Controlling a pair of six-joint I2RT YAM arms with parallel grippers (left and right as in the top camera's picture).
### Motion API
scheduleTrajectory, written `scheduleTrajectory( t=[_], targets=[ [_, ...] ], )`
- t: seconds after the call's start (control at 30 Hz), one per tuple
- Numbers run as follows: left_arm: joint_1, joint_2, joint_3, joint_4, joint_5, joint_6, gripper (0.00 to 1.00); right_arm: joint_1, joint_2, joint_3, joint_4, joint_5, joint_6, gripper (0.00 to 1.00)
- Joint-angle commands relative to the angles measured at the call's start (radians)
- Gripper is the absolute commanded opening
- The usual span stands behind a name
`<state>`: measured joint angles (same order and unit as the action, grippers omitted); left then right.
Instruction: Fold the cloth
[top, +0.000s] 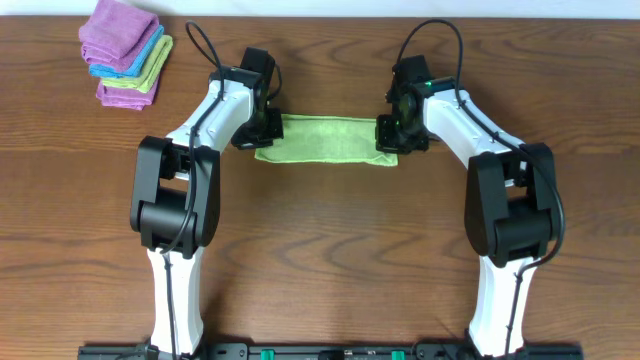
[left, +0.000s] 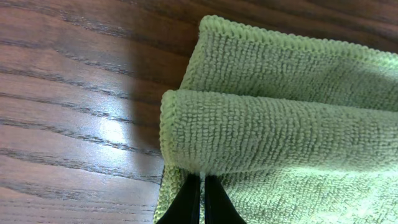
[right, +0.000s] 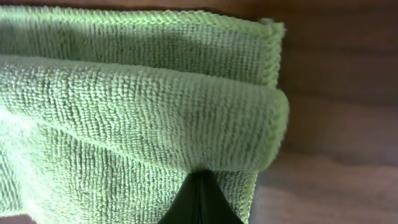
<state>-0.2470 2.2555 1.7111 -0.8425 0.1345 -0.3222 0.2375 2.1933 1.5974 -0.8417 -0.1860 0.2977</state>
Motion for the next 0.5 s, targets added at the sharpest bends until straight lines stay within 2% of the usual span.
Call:
scheduleTrajectory(
  t=[0.0,0.17,0.3,0.33,0.37,0.43,0.47],
  targets=[
    [-0.008,0.080,-0.044,-0.009,-0.008,-0.024,0.06,-0.010,-0.035,0.015,-0.026,-0.055,-0.016,0.01],
    [-0.008,0.080,-0.044,-0.006,-0.012,-0.022,0.06,-0.066,-0.214,0.046,-0.040,-0.054,-0.091,0.01],
    [-0.008,0.080,-0.044,-0.009,-0.011,-0.023,0.06,-0.185,-0.325,0.044,-0.079,-0.069,-0.158,0.04],
    [-0.008,0.080,-0.044,-0.009,-0.011,-0.023,0.06,-0.233,-0.332,0.041,-0.101,-0.121,-0.171,0.23],
    [-0.008,0.080,-0.044,-0.010,-0.011,-0.023,0.06,-0.290,-0.329,0.032,-0.114,-0.241,-0.227,0.48],
    [-0.008,0.080,-0.044,-0.010,-0.011,-0.023,0.06,-0.362,-0.312,-0.013,-0.105,-0.452,-0.303,0.70],
    [-0.008,0.080,-0.044,-0.010,-0.011,-0.023,0.06,-0.393,-0.293,-0.062,-0.076,-0.596,-0.347,0.85]
  ],
)
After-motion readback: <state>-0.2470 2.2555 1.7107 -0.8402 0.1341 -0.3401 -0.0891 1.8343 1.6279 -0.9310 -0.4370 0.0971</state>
